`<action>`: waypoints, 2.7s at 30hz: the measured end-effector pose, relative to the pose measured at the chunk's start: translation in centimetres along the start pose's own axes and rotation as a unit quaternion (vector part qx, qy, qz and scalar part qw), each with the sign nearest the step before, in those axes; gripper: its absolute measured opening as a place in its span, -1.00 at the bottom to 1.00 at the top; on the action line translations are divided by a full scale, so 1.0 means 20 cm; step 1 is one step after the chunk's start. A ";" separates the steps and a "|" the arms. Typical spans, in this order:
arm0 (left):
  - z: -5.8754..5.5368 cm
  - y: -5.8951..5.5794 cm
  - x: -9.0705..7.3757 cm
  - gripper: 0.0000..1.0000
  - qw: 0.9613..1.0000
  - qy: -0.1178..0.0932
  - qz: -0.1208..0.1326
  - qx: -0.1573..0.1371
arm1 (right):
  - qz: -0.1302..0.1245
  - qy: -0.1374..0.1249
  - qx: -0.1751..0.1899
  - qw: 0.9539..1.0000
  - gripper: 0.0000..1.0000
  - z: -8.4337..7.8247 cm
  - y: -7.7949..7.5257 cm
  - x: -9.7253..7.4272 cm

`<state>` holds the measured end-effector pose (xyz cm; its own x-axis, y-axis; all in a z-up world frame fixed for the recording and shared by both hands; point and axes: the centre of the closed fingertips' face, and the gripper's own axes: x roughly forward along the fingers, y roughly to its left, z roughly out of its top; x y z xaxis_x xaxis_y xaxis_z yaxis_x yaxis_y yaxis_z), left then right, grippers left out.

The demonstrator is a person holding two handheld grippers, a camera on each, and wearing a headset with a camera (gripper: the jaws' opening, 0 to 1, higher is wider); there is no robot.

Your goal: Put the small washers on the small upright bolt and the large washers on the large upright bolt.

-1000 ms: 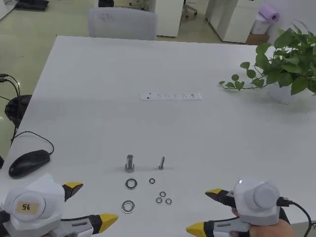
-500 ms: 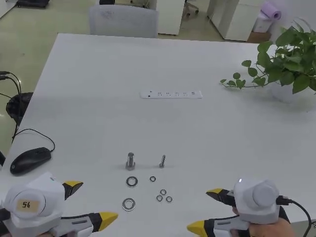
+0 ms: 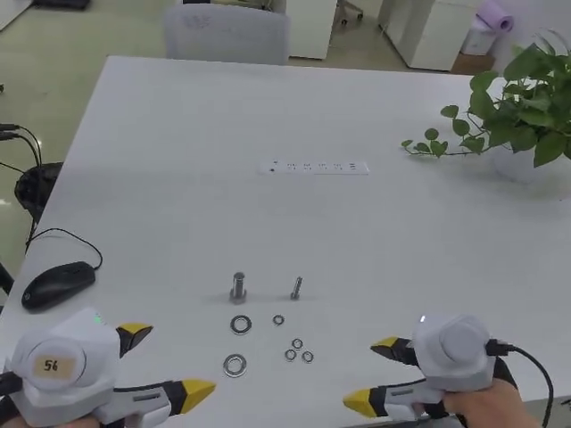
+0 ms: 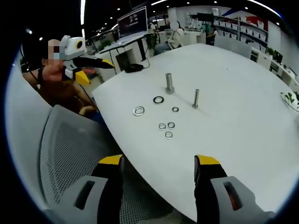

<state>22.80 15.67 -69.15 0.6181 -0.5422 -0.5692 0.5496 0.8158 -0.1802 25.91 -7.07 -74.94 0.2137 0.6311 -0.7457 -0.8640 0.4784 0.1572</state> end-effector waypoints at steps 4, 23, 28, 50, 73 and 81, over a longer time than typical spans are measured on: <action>-0.01 0.00 -0.01 0.48 1.000 0.000 0.003 -0.004 | -0.003 0.008 -0.005 1.000 0.08 0.01 -0.03 0.05; -0.04 0.02 -0.03 0.47 1.000 -0.001 0.009 -0.013 | 0.023 0.097 -0.106 0.989 -0.21 0.05 -0.08 0.34; -0.03 0.02 -0.03 0.47 1.000 -0.002 0.009 -0.012 | 0.028 0.105 -0.105 0.988 -0.26 0.06 -0.07 0.41; -0.04 0.03 -0.05 0.46 1.000 -0.003 0.015 -0.017 | 0.026 0.160 -0.165 0.973 -0.41 -0.01 -0.11 0.47; -0.04 0.05 -0.04 0.43 0.999 -0.010 0.019 -0.027 | 0.039 0.128 -0.197 0.971 -0.55 0.02 -0.07 0.50; -0.05 0.04 -0.04 0.43 0.999 -0.008 0.017 -0.029 | 0.044 0.129 -0.220 0.966 -0.70 0.02 -0.08 0.50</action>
<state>22.21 17.04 -69.61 0.6457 -0.5160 -0.5628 0.4948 0.8442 -0.2063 29.64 -1.27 -82.48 0.0593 0.4562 -0.8879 -0.9959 0.0879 -0.0213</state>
